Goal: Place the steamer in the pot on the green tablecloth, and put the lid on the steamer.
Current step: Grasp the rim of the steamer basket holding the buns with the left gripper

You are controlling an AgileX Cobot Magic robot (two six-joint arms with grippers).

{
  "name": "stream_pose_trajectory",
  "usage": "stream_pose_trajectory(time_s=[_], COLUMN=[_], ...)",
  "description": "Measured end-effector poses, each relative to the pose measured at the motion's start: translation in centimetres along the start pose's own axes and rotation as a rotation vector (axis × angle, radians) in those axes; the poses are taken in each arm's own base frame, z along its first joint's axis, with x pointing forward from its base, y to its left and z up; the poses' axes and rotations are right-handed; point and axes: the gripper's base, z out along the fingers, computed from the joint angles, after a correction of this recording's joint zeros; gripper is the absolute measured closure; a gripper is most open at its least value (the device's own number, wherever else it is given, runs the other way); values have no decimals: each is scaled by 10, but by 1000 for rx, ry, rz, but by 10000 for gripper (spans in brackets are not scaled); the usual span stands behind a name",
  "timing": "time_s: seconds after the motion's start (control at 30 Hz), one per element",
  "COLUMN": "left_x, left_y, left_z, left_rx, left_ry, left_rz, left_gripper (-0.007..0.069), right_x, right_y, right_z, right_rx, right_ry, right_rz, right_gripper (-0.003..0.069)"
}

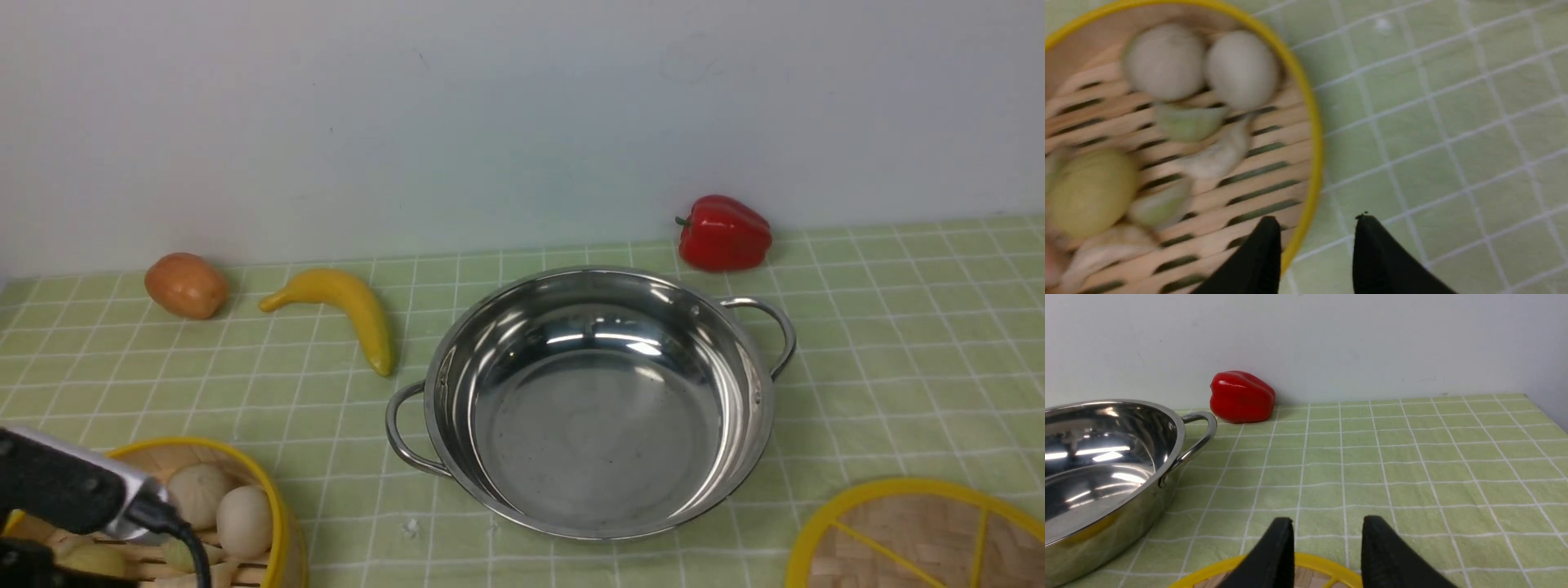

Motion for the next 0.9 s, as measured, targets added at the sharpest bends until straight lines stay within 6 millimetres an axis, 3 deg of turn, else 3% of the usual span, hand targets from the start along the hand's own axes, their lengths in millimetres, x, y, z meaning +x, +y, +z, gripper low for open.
stream_pose_trajectory(time_s=[0.1,0.37,0.57,0.73,0.9], left_x=[-5,-10,-13,-25,-27], left_y=[1,15,19,21,28], left_z=[11,45,76,82,83], left_rx=[82,153,207,186,115], left_ry=[42,184,348,351,344], left_rz=[68,42,101,141,137], left_gripper=[382,381,308,251,247], right_x=[0,0,0,0,0], right_y=[0,0,0,0,0], right_z=[0,0,0,0,0], right_rx=[0,0,0,0,0], right_ry=[0,0,0,0,-1], right_rz=[0,0,0,0,0], right_gripper=[407,407,407,407,407])
